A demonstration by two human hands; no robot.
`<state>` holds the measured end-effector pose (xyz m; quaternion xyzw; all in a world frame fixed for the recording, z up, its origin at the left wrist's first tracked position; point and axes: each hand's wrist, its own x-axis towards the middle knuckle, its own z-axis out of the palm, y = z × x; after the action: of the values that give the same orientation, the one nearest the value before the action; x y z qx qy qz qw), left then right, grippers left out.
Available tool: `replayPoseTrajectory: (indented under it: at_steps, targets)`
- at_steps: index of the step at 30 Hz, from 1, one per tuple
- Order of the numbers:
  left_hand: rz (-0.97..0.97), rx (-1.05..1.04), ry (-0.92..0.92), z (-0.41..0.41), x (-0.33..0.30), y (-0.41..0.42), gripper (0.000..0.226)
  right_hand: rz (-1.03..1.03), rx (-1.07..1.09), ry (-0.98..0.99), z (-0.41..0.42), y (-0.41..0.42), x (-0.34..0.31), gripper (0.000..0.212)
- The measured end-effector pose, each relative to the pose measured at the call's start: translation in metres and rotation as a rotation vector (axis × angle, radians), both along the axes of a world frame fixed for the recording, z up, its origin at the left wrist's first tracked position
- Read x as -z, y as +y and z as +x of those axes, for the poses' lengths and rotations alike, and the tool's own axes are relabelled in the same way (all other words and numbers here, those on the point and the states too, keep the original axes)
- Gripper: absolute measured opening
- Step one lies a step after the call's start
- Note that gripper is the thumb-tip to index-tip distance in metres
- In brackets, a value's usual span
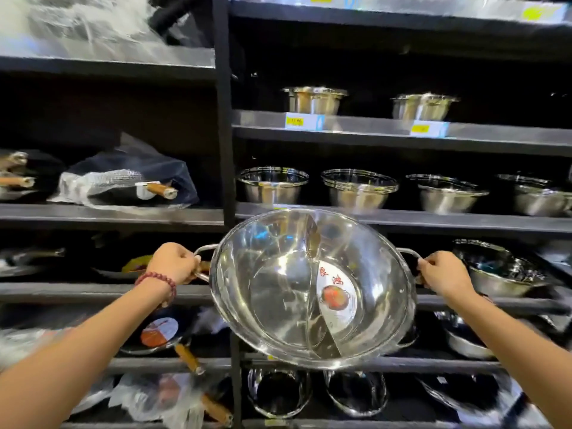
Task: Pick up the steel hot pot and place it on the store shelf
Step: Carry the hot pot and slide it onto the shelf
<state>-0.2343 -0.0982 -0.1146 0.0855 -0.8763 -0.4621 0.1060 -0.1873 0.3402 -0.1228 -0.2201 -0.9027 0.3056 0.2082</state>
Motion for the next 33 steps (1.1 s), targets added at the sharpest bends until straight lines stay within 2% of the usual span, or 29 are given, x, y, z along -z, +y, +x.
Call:
replayPoseTrajectory:
  at_steps: [6, 13, 15, 19, 27, 33]
  targets:
    - [-0.063, -0.002, -0.075, -0.019, 0.036, 0.032, 0.029, 0.069, 0.014, -0.085, -0.011, 0.031, 0.04, 0.051]
    - [-0.093, -0.018, -0.162, -0.071, 0.074, 0.041, 0.025, 0.066, -0.009, -0.158, -0.062, 0.042, 0.085, 0.04]
    - [-0.093, -0.019, -0.174, -0.093, 0.08, 0.046, 0.029, 0.071, 0.01, -0.174, -0.082, 0.046, 0.094, 0.038]
    - [-0.084, -0.019, -0.177, -0.132, 0.088, 0.056, 0.041, 0.08, 0.045, -0.222, -0.125, 0.051, 0.097, 0.036]
    - [-0.054, -0.051, -0.154, -0.183, 0.107, 0.072, 0.045, 0.034, 0.062, -0.249, -0.177, 0.061, 0.119, 0.032]
    - [-0.034, -0.107, -0.129, -0.198, 0.119, 0.089, 0.034, 0.008, 0.041, -0.275, -0.205, 0.079, 0.126, 0.045]
